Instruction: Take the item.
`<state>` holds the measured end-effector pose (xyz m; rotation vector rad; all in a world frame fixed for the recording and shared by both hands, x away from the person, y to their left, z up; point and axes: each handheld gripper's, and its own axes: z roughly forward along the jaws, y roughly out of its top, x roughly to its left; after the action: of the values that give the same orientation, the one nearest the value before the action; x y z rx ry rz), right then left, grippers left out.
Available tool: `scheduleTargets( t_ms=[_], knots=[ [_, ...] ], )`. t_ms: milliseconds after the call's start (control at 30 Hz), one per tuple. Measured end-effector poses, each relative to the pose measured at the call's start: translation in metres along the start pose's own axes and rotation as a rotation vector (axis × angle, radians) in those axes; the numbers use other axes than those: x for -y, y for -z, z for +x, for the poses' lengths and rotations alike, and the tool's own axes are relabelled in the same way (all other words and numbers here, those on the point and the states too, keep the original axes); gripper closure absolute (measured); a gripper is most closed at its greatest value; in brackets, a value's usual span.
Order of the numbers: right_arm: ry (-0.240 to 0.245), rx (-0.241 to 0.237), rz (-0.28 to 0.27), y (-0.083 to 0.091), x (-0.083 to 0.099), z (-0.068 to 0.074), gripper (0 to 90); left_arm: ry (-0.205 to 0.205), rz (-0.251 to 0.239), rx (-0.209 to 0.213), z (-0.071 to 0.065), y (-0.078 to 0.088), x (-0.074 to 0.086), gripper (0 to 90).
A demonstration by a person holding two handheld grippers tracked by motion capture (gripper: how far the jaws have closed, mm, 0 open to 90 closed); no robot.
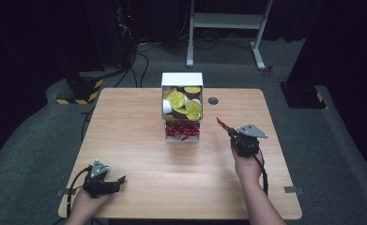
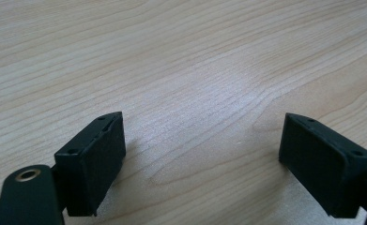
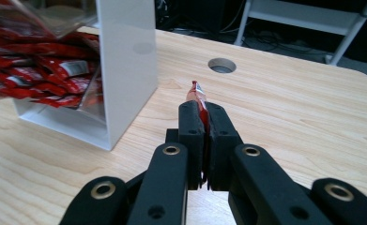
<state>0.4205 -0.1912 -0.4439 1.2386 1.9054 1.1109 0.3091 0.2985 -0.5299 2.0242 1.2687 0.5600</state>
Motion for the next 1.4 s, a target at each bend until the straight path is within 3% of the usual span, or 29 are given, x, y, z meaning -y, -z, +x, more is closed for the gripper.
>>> scheduleTargets(
  t_ms=[667,1167,1400],
  knots=[
    [0.016,0.074,0.070,-0.036,-0.001,-0.002,87.3,-0.001,0.000,0.003,0.000,0.000,0.000,15.1],
    [0.016,0.098,0.096,-0.048,-0.002,-0.007,87.2,-0.002,-0.001,0.004,0.000,0.000,0.000,15.1],
    [0.015,0.101,0.115,-0.050,0.007,-0.005,86.9,-0.004,-0.001,0.006,0.000,0.000,0.000,15.1]
  ],
)
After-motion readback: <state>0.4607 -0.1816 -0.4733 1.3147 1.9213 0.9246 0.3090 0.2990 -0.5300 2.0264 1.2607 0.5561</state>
